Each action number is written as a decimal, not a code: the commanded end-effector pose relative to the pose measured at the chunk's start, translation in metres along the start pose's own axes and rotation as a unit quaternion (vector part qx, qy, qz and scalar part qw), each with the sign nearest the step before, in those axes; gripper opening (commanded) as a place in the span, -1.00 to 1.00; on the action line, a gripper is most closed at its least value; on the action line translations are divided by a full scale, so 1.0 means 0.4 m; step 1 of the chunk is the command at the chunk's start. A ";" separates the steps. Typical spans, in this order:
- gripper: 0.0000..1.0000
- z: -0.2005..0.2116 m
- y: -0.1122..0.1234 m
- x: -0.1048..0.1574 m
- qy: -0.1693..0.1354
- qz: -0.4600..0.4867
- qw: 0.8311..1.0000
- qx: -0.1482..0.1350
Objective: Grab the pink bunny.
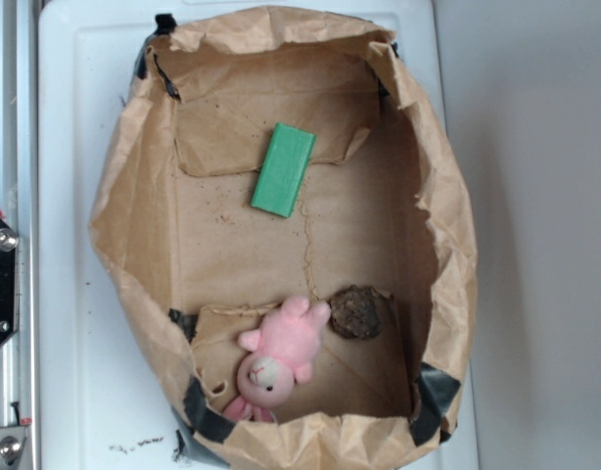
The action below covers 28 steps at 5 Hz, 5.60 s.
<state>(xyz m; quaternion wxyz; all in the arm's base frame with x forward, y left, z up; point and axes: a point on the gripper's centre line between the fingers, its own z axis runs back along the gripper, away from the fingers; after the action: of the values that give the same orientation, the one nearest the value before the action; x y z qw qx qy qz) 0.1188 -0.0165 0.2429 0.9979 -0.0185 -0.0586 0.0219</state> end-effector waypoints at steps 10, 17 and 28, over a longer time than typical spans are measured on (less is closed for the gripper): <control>1.00 -0.446 -0.069 0.323 -0.032 0.286 0.956 -0.046; 1.00 -0.437 -0.054 0.307 -0.040 0.222 0.974 0.039; -1.00 -0.423 0.051 0.334 -0.033 0.177 0.984 -0.012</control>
<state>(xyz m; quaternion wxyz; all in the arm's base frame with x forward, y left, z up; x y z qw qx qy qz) 0.2656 -0.0086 0.0765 0.9788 -0.0370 -0.0603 0.1921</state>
